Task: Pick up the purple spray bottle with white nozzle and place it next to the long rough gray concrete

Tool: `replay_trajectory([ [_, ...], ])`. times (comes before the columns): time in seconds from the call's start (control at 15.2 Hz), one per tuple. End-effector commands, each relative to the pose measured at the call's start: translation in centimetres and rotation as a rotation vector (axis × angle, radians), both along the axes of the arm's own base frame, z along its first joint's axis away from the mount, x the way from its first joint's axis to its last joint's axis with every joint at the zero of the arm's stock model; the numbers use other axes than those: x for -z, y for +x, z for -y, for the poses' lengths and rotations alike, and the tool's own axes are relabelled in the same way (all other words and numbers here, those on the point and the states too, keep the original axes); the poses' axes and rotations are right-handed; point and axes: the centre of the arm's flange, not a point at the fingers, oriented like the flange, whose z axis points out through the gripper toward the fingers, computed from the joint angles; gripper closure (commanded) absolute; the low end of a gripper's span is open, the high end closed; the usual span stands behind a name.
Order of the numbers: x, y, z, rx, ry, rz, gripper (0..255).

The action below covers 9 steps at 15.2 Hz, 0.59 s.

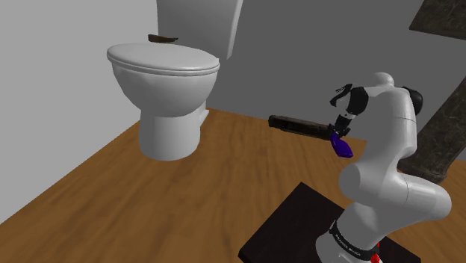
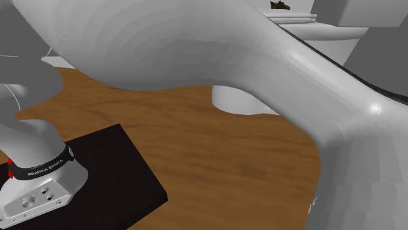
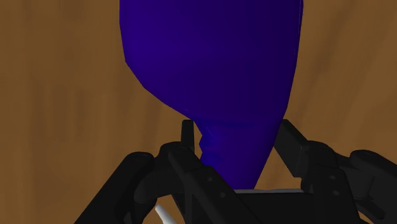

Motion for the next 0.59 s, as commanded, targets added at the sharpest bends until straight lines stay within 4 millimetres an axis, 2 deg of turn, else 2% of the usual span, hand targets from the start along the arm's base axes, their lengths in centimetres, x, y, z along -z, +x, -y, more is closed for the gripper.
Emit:
replay_trajectory([
  [0.0,1.1,0.0,0.0,0.0,0.0,0.0,255],
  [0.53,5.3,0.0,0.0,0.0,0.0,0.0,255],
])
